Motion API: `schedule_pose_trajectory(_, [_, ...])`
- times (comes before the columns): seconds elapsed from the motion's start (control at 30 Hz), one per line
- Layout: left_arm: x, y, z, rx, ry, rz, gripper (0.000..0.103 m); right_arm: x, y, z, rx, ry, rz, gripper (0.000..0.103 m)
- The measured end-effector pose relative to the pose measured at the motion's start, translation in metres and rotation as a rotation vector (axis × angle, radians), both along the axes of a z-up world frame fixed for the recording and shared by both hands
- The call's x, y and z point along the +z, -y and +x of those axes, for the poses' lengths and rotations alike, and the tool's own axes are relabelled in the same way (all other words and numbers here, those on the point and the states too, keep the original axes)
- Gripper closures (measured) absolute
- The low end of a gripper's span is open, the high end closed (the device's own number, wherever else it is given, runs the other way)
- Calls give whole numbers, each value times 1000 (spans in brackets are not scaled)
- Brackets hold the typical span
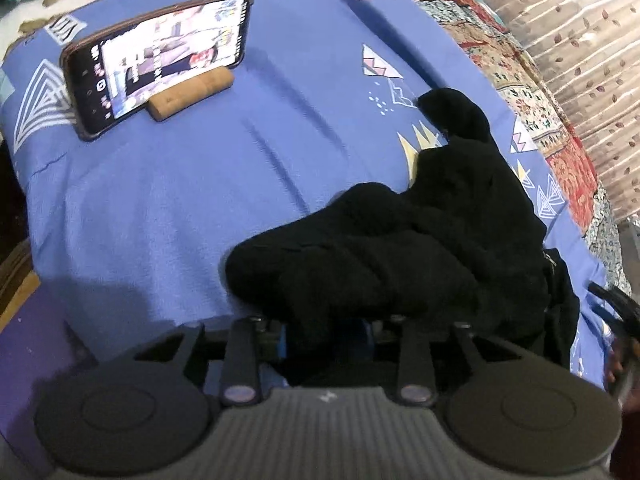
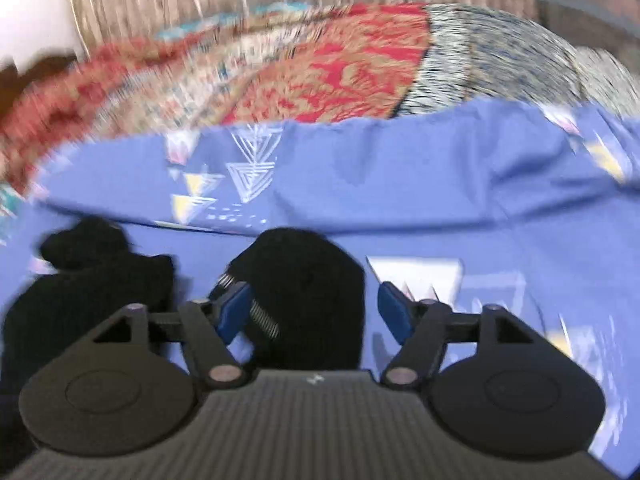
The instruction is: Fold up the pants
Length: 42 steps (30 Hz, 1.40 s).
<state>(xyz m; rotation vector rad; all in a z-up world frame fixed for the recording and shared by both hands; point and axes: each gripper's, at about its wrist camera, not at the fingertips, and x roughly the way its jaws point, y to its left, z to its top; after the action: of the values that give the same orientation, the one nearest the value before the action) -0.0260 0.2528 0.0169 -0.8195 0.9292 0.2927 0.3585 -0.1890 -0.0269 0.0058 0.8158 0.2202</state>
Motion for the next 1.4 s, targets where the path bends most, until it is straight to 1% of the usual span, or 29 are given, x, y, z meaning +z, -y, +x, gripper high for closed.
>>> schedule_pose_trajectory(0.03, [-1,-2,1,-3,-2,-4,80,-11,-12,15,14,-15,-51,29])
schedule_pose_trajectory(0.07, [-1,-2,2,-10,0,-4,91,-25,-25,29,34,-42,-109,30])
schedule_pose_trajectory(0.1, [1,1,1,-18,6,-3,93,-35,-28,39,43,-77,-147,48])
schedule_pose_trajectory(0.13, [4,3,1,-23,18,2,93,-47,-34,46,50,-120,-182,75])
schedule_pose_trajectory(0.17, [9,4,2,-30,33,12,94,-55,-38,51,44,-160,-217,90])
schedule_pose_trajectory(0.2, [16,4,3,-37,53,23,94,-50,-35,53,24,-149,-208,90])
schedule_pose_trajectory(0.23, [24,5,5,-41,74,31,94,-33,-29,51,-2,-95,-168,91])
schedule_pose_trajectory(0.3, [45,4,9,-44,128,40,95,24,-1,45,-82,47,-18,91])
schedule_pose_trajectory(0.33, [55,3,10,-42,161,39,95,54,21,40,-145,109,50,91])
schedule_pose_trajectory(0.37, [67,2,9,-41,201,35,95,88,51,30,-212,171,142,91])
schedule_pose_trajectory(0.43, [82,4,3,-47,265,24,95,140,107,2,-311,267,258,91])
schedule_pose_trajectory(0.47, [87,8,1,-58,290,17,95,161,138,-18,-357,312,297,91])
schedule_pose_trajectory(0.53, [89,18,-2,-93,311,-7,95,184,193,-55,-434,349,369,91])
schedule_pose_trajectory(0.6, [79,32,-4,-135,284,-32,95,187,237,-93,-492,339,424,91])
schedule_pose_trajectory(0.67, [62,45,-5,-166,214,-56,95,172,271,-132,-545,293,428,91])
schedule_pose_trajectory(0.73, [40,57,-9,-189,135,-72,95,139,299,-176,-609,223,400,91])
schedule_pose_trajectory(0.8, [18,66,-16,-200,58,-110,95,95,323,-213,-699,124,379,91])
schedule_pose_trajectory(0.87, [4,73,-26,-205,7,-128,95,50,350,-251,-796,29,400,91])
schedule_pose_trajectory(0.93, [1,80,-35,-210,-20,-109,95,19,362,-283,-860,-31,432,91])
schedule_pose_trajectory(0.97, [0,83,-37,-214,-30,-94,93,11,360,-292,-873,-41,445,88])
schedule_pose_trajectory(1.0, [1,83,-38,-215,-40,-86,88,5,362,-298,-884,-49,469,81])
schedule_pose_trajectory(1.03, [5,83,-38,-216,-45,-74,86,3,365,-308,-903,-51,495,75])
schedule_pose_trajectory(1.07, [11,82,-40,-220,-42,-52,84,7,368,-315,-926,-51,513,56])
schedule_pose_trajectory(1.1, [18,81,-42,-227,-32,-30,81,13,371,-323,-960,-31,513,46])
schedule_pose_trajectory(1.13, [25,79,-47,-239,-16,-9,78,20,371,-319,-1000,4,488,46])
schedule_pose_trajectory(1.17, [33,74,-52,-245,4,16,72,31,375,-328,-1039,46,453,46])
schedule_pose_trajectory(1.23, [50,61,-62,-226,51,70,71,52,380,-337,-1062,119,403,46])
schedule_pose_trajectory(1.3, [66,40,-66,-182,103,117,68,77,376,-342,-1018,181,379,47])
schedule_pose_trajectory(1.4, [83,20,-47,-127,143,214,61,112,346,-317,-858,223,363,47])
